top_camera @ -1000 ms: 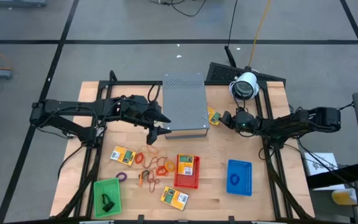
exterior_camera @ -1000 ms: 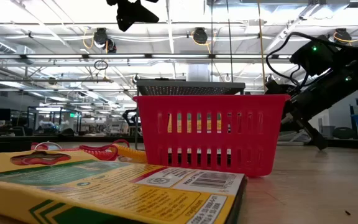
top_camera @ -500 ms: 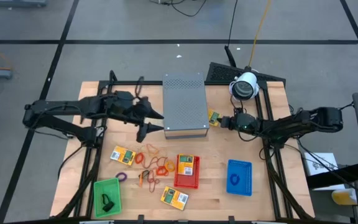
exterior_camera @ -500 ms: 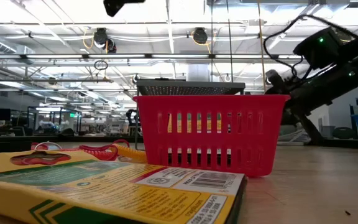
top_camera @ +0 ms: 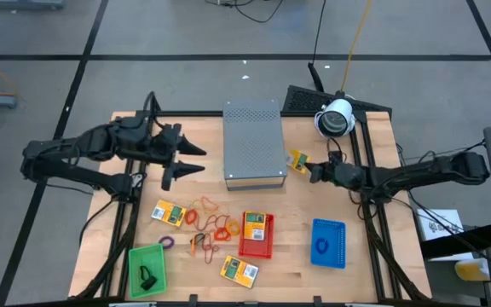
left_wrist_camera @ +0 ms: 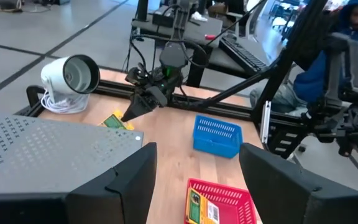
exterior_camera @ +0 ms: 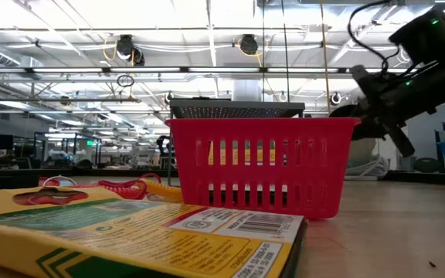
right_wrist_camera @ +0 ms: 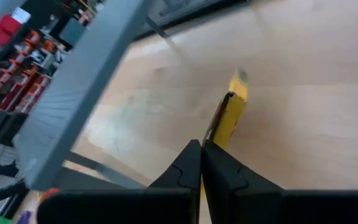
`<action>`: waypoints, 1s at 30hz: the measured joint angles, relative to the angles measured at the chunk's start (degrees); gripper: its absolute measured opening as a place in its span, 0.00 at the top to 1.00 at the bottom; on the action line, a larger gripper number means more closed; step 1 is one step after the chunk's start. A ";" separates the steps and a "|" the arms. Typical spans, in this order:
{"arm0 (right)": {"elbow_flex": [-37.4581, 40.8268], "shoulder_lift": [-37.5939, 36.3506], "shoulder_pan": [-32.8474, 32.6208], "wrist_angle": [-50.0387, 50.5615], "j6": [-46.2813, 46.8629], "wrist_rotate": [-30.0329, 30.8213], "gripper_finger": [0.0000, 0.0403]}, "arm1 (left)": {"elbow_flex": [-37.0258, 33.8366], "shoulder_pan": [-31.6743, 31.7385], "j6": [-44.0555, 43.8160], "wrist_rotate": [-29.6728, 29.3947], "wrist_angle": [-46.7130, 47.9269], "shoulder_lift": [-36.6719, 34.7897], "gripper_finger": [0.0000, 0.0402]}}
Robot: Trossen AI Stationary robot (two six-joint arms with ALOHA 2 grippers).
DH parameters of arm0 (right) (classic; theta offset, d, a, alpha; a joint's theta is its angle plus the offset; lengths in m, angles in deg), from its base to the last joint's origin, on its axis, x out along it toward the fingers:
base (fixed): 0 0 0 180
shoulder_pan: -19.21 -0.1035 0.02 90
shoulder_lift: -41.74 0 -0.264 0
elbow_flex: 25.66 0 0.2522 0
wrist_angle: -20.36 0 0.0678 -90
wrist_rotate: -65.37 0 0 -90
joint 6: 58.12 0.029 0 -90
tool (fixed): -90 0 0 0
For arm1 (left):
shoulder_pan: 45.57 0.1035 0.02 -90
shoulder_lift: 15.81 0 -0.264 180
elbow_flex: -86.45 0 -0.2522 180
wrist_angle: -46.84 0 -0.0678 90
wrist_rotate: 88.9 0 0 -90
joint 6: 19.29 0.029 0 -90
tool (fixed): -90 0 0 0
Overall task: Pick & Place Office Desk Supplies
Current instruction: Put the yellow crayon box into the red bin
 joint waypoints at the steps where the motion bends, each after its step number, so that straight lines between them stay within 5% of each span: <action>1: 0.00 -1.58 -1.10 1.18 -0.20 1.32 1.00 | 0.00 -0.09 0.00 0.00 -0.02 -0.32 0.40; 12: 0.00 -14.90 -14.24 11.66 -4.84 13.33 1.00 | -0.04 -0.11 -0.92 0.00 1.25 -0.89 0.40; 20: 0.00 -17.81 -25.79 4.08 -19.51 13.30 1.00 | -0.04 -0.09 -2.46 -0.42 1.05 -0.81 0.40; 30: 0.00 -17.72 -38.38 -2.13 -24.01 13.23 1.00 | -0.07 -0.07 -5.88 -1.89 -0.06 -0.83 0.40</action>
